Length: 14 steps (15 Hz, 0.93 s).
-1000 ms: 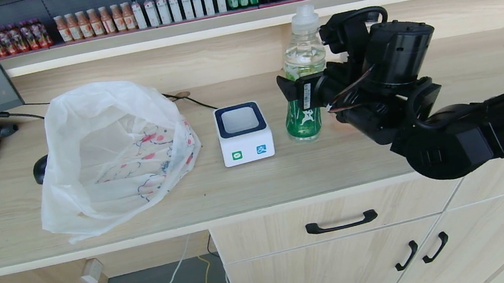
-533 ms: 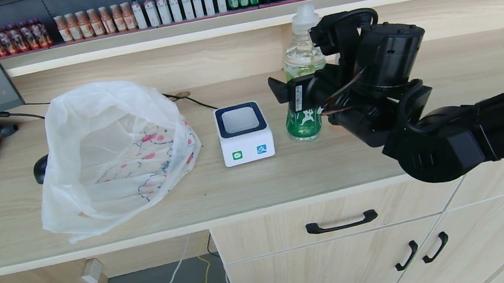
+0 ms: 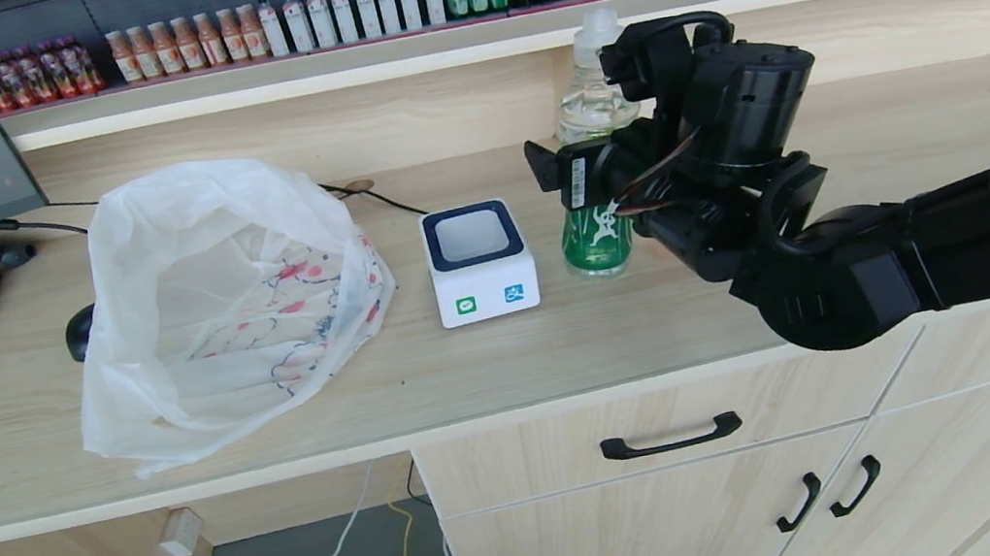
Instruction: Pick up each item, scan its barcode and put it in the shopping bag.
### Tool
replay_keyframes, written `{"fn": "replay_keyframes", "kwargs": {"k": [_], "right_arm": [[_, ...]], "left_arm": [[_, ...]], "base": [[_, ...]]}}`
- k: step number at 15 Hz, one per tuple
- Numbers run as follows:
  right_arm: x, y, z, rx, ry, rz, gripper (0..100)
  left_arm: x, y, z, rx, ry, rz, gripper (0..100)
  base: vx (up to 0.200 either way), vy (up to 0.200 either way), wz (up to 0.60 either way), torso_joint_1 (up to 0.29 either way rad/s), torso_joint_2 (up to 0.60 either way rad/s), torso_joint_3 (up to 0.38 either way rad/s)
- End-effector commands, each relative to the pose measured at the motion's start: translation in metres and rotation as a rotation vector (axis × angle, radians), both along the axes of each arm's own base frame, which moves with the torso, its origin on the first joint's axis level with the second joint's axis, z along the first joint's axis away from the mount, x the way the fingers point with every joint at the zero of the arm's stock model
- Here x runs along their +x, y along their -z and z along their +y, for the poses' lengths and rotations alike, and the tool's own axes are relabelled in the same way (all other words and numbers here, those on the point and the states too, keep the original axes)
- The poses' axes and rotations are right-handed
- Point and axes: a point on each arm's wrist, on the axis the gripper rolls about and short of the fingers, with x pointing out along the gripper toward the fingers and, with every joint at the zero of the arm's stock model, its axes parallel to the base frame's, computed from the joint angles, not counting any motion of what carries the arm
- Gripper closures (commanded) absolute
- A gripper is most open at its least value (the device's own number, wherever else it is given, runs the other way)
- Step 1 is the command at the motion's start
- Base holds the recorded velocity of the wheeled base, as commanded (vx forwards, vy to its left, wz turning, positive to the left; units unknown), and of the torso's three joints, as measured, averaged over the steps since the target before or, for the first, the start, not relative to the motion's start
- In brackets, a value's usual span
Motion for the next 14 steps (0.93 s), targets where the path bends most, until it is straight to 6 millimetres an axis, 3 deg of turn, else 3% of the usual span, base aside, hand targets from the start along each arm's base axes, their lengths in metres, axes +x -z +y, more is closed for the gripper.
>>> {"fn": "replay_keyframes", "kwargs": {"k": [1, 4, 5, 14], "right_arm": [[-0.0002, 0.001, 0.0014, 0.0, -0.002, 0.002, 0], [-0.0008, 0.0034, 0.0041, -0.003, -0.007, 0.007, 0], [-0.0008, 0.003, 0.0049, -0.002, -0.009, 0.005, 100], [-0.0047, -0.0048, 0.0091, 0.034, -0.026, -0.011, 100]], "left_arm": [[0.0, 0.0, 0.0, 0.0, -0.001, -0.001, 0], [0.0, 0.0, 0.0, 0.0, 0.001, -0.001, 0], [0.0, 0.0, 0.0, 0.0, -0.001, -0.001, 0], [0.0, 0.0, 0.0, 0.0, -0.001, -0.001, 0]], "base": [[0.0, 0.0, 0.0, 0.0, 0.0, 0.0], [0.0, 0.0, 0.0, 0.0, 0.0, 0.0], [0.0, 0.0, 0.0, 0.0, 0.0, 0.0], [0.0, 0.0, 0.0, 0.0, 0.0, 0.0]]}}
